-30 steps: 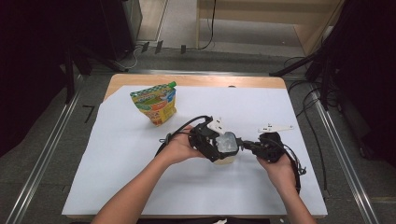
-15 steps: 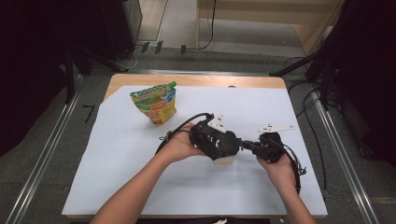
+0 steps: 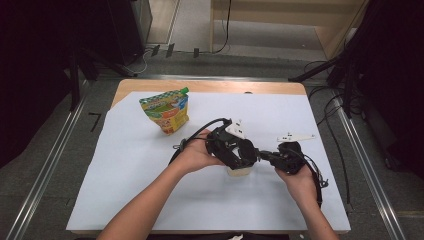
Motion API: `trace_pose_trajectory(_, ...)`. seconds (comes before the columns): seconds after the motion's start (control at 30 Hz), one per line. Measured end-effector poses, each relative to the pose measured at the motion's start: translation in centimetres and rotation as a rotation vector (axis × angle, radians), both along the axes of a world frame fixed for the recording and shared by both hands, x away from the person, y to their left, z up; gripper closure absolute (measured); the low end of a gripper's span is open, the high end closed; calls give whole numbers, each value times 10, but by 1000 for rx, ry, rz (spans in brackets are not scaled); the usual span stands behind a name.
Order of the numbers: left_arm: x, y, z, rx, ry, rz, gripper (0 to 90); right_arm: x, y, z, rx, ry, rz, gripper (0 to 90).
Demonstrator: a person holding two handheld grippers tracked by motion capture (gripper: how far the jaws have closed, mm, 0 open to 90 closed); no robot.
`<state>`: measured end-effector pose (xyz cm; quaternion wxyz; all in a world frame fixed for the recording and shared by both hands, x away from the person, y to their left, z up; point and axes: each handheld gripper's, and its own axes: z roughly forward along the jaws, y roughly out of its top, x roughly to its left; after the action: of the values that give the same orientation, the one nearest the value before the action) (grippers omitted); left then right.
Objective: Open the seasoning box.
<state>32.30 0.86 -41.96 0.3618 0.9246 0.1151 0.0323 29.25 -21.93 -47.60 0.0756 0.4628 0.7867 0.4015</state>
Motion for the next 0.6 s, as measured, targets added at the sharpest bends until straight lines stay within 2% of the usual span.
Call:
trace_pose_trajectory(0.33, 1, -5, 3, -23, 7, 13, 179, 0, 0, 0, 1, 1, 1, 900)
trace_pose_trajectory(0.6, 2, -11, 8, -22, 4, 12, 179, -1, -1, 0, 5, -1, 1, 900)
